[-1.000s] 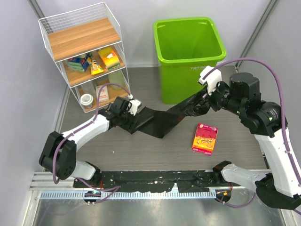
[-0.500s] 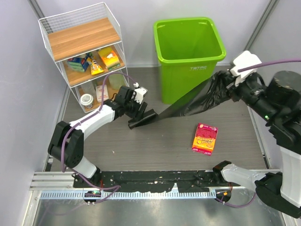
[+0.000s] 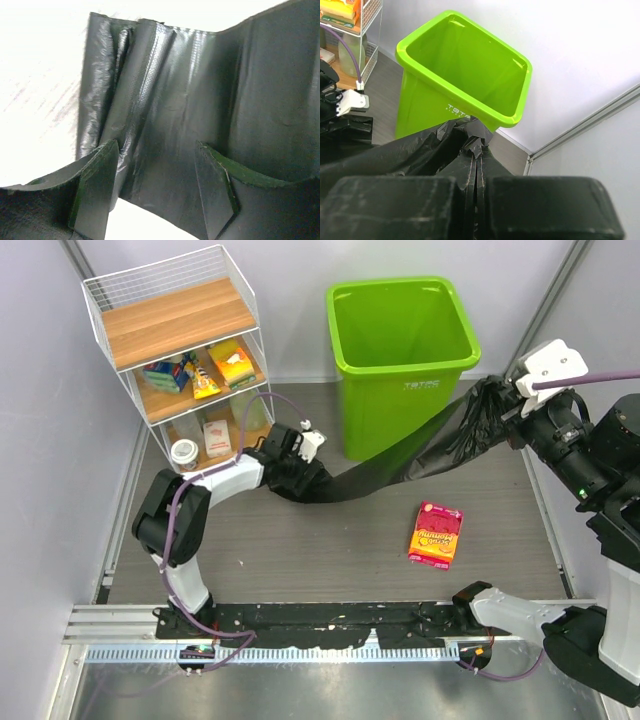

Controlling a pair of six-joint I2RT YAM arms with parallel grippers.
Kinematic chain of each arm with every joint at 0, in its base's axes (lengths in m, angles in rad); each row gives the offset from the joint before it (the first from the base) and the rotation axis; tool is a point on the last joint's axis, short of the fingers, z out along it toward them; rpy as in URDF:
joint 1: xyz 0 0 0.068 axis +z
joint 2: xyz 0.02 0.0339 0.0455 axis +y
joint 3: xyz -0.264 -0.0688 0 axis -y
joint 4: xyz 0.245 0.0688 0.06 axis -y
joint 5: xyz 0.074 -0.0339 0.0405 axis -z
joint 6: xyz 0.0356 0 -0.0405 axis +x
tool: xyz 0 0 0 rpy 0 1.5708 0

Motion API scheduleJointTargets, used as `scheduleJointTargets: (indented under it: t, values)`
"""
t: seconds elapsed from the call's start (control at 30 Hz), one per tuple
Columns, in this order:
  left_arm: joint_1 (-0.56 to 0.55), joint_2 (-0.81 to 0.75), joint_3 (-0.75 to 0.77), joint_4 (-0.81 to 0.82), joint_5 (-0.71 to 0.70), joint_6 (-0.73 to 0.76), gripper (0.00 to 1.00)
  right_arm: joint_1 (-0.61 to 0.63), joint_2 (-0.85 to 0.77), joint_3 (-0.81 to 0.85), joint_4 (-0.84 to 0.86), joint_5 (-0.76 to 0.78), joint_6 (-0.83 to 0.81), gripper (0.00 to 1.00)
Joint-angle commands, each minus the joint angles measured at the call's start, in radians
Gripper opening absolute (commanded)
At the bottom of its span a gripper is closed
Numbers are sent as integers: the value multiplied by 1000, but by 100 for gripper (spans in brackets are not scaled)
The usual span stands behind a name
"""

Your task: Put the trash bags into the trash bin

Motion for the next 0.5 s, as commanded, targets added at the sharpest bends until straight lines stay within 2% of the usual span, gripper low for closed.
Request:
scheduleJointTargets:
  t: [0.0,0.23,0.47]
  values:
    - [-1,3,33,116,-59,70,65,-3,-10,0,55,32,-11,1]
    - [8,5,40,127,-85,108,64,-3,4,15,71,86,-28,2]
    - [28,54,76,50,-59,149,60,-3,5,63,100,150,-36,1]
